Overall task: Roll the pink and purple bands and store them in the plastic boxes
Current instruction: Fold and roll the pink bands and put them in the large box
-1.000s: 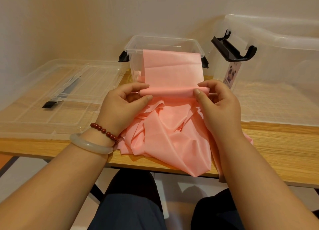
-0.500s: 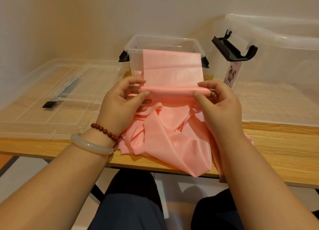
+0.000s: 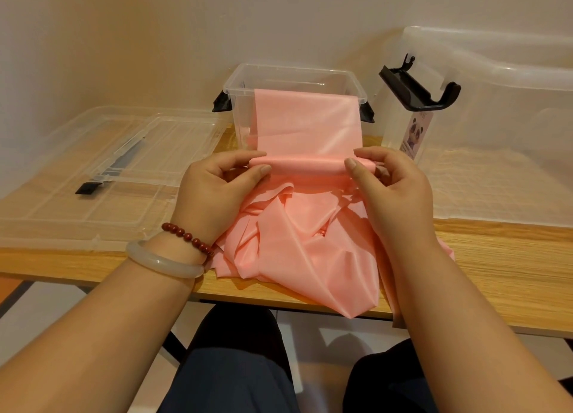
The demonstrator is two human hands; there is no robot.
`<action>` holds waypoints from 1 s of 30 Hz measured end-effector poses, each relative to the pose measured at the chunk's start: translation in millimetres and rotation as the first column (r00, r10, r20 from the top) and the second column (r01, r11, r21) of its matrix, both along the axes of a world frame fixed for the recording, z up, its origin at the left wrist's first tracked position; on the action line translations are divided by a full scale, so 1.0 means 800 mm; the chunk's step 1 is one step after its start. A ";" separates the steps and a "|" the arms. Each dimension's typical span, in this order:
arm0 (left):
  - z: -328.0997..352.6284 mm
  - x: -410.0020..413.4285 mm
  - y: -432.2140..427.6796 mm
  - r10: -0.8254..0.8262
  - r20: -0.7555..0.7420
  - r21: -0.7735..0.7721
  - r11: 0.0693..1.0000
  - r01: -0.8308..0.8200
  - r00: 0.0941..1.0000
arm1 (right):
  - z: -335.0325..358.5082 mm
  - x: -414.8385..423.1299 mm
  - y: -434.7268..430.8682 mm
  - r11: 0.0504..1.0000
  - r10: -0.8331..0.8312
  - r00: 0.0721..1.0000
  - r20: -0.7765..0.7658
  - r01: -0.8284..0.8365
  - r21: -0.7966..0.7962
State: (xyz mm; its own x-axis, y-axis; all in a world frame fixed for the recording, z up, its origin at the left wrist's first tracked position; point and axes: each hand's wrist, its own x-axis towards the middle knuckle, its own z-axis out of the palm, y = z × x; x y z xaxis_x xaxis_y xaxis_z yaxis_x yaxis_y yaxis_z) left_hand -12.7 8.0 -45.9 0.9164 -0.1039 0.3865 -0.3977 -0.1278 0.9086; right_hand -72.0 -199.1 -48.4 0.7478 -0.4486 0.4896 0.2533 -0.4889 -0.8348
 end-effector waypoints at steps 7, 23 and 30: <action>0.003 -0.002 -0.002 -0.025 -0.016 -0.030 0.999 0.025 1.000 | 0.001 -0.001 0.001 1.000 0.011 1.000 -0.025 -0.010 0.015; 0.002 -0.003 0.000 -0.035 -0.030 -0.044 0.998 0.034 0.999 | 0.002 -0.001 0.000 1.000 0.029 0.999 -0.023 -0.029 -0.002; 0.003 -0.004 0.000 -0.030 -0.033 -0.055 0.998 0.028 0.999 | 0.003 -0.002 0.002 0.999 -0.009 0.999 -0.033 0.007 -0.040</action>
